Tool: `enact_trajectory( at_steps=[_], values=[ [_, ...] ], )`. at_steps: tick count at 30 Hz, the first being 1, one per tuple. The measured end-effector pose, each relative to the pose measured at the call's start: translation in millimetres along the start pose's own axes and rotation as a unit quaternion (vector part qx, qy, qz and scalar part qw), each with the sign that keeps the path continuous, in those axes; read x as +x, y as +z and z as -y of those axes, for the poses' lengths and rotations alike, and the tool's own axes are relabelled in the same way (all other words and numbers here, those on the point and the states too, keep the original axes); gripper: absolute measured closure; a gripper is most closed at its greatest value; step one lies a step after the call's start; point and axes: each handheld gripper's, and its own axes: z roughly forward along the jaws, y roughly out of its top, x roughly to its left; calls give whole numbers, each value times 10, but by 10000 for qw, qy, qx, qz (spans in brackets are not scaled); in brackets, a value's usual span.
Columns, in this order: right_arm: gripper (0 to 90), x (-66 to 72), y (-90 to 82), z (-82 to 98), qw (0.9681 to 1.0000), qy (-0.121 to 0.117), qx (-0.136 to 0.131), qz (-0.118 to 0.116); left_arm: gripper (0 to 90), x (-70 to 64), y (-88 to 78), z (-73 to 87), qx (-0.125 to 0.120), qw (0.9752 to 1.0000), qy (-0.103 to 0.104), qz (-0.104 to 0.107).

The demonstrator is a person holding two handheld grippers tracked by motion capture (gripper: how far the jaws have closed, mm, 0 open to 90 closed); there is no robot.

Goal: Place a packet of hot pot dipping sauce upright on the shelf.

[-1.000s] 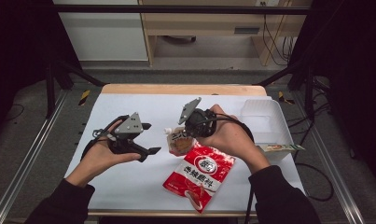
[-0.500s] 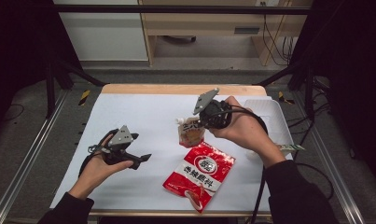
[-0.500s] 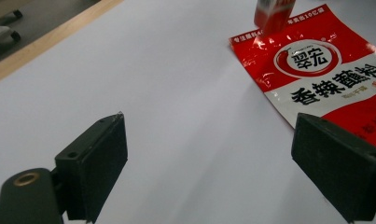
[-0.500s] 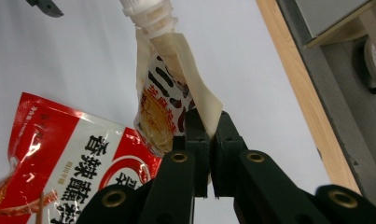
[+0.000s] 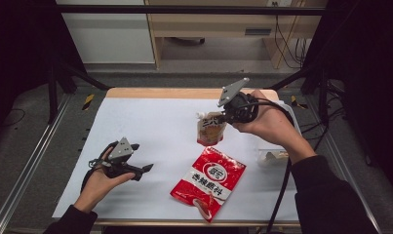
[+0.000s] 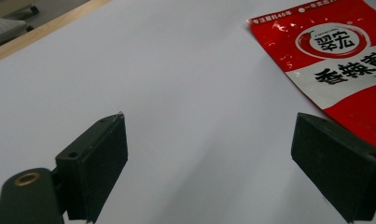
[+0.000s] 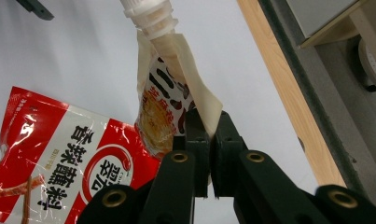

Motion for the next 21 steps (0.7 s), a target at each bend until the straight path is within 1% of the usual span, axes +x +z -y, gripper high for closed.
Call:
enact_trajectory(
  at_steps=[2, 3, 8, 9, 10, 11, 12, 13, 14, 15, 20, 21],
  values=[
    [879, -34, -40, 21, 10000, -10, 4, 17, 106, 12, -18, 28, -50, 9999, -151, 38],
    [879, -57, -61, 37, 10000, 29, -44, 12, 106, 16, -23, 44, -60, 9998, -193, 45],
    [880, -143, -142, 110, 9999, 82, -65, 77, 105, 60, -61, 159, 49, 9997, -243, -91],
    [880, -156, -157, 125, 9999, 44, -52, 83, 105, 70, -73, 170, 52, 9996, -253, -95],
    [879, -165, -168, 137, 9999, 39, -55, 100, 106, 77, -93, 181, -3, 9994, -308, -125],
    [879, -178, -183, 154, 9999, 47, -54, 112, 108, 84, -112, 191, -88, 9993, -332, -159],
    [879, -192, -200, 172, 9999, 51, -49, 110, 109, 93, -128, 196, -117, 9992, -333, -175],
    [880, -199, -214, 188, 9999, 71, -69, 104, 109, 98, -141, 200, -116, 9992, -319, -211],
    [880, -222, -250, 221, 9999, 34, -47, 84, 107, 104, -154, 207, -131, 9992, -306, -235],
    [880, -222, -250, 221, 9999, 34, -47, 84, 107, 112, -167, 218, -134, 9991, -320, -252],
    [879, -262, -368, 284, 9999, 45, -56, 140, 108, 150, -241, 320, -106, 9983, -421, -397],
    [879, -267, -396, 299, 9998, 76, -37, 160, 109, 154, -250, 335, -98, 9981, -427, -429]
  ],
)
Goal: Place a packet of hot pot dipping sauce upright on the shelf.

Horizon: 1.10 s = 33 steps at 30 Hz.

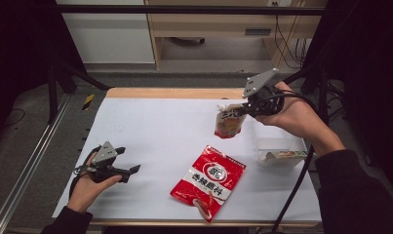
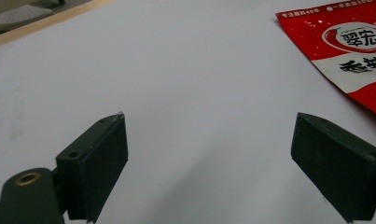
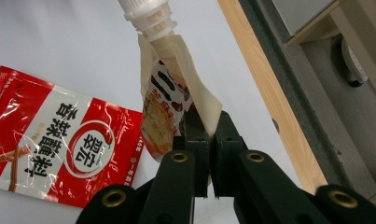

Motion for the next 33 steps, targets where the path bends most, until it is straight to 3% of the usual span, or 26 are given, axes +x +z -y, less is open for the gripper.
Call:
enact_trajectory(
  at_steps=[3, 6, 9, 23, 33],
  values=[
    [879, -34, -53, 48, 9999, 93, 78, 40, 114, 15, -20, 32, 44, 9997, 75, -239],
    [878, -74, -114, 110, 9997, 151, 122, 123, 113, 29, -47, 48, 26, 9996, 31, -290],
    [878, -85, -180, 181, 9996, 199, 98, 179, 113, 10, -54, 75, 109, 9992, 113, -375],
    [879, -134, -462, 486, 9978, 283, 225, 555, 112, 28, -79, 130, 238, 9984, 137, -500],
    [878, -192, -459, 776, 9961, 433, 450, 625, 113, 37, -60, 136, 335, 9980, 195, -507]
  ],
)
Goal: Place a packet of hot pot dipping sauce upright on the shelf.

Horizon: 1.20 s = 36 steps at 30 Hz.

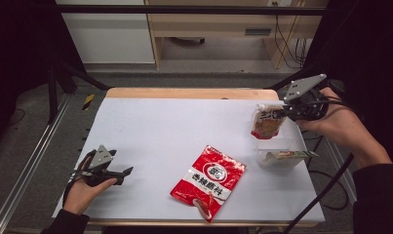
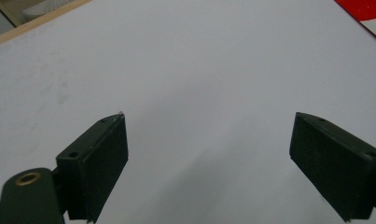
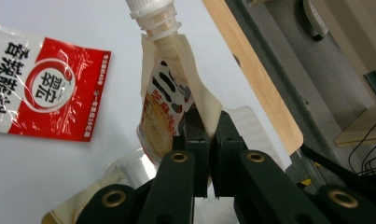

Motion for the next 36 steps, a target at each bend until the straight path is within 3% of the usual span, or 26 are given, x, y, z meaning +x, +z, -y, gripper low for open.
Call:
enact_trajectory(
  at_steps=[13, 36],
  values=[
    [876, 23, 189, 390, 9992, 293, 287, 24, 115, 8, -7, -3, 1, 10000, 28, -1],
    [875, 131, 517, 640, 9971, 650, 375, -156, 115, -14, 3, -4, 52, 9999, 80, 69]
  ],
)
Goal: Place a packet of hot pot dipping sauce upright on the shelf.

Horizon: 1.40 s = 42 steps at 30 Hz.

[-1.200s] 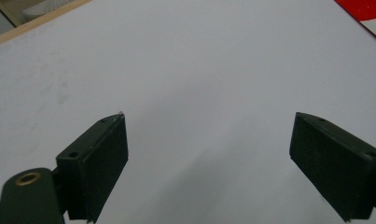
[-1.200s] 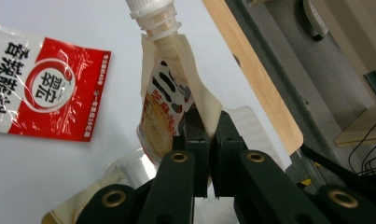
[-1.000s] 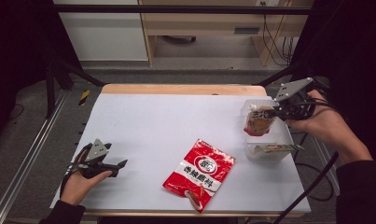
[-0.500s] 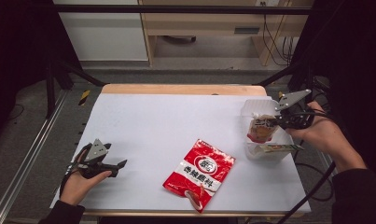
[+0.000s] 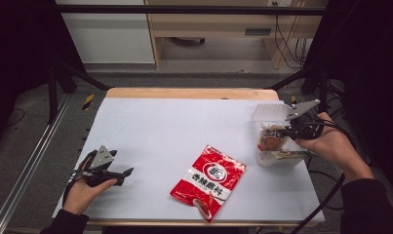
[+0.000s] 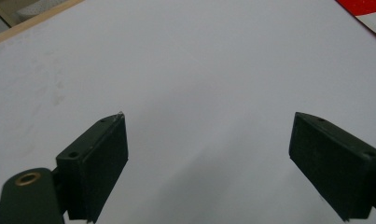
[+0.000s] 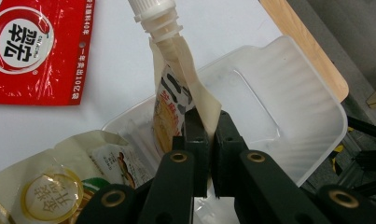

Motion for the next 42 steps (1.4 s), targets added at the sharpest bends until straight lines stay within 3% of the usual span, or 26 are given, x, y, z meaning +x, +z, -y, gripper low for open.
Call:
enact_trajectory(
  at_steps=[32, 35, 42],
  values=[
    [844, 52, 124, 54, 9999, -24, 102, -97, 115, -24, 15, -2, 66, 10000, 59, 40],
    [786, 44, 111, 57, 9999, 14, 86, -59, 115, -22, 17, 0, 68, 10000, 40, 55],
    [546, 95, -70, -19, 9993, 214, -194, 216, 115, -12, 21, 14, 96, 9999, 24, 27]
  ],
)
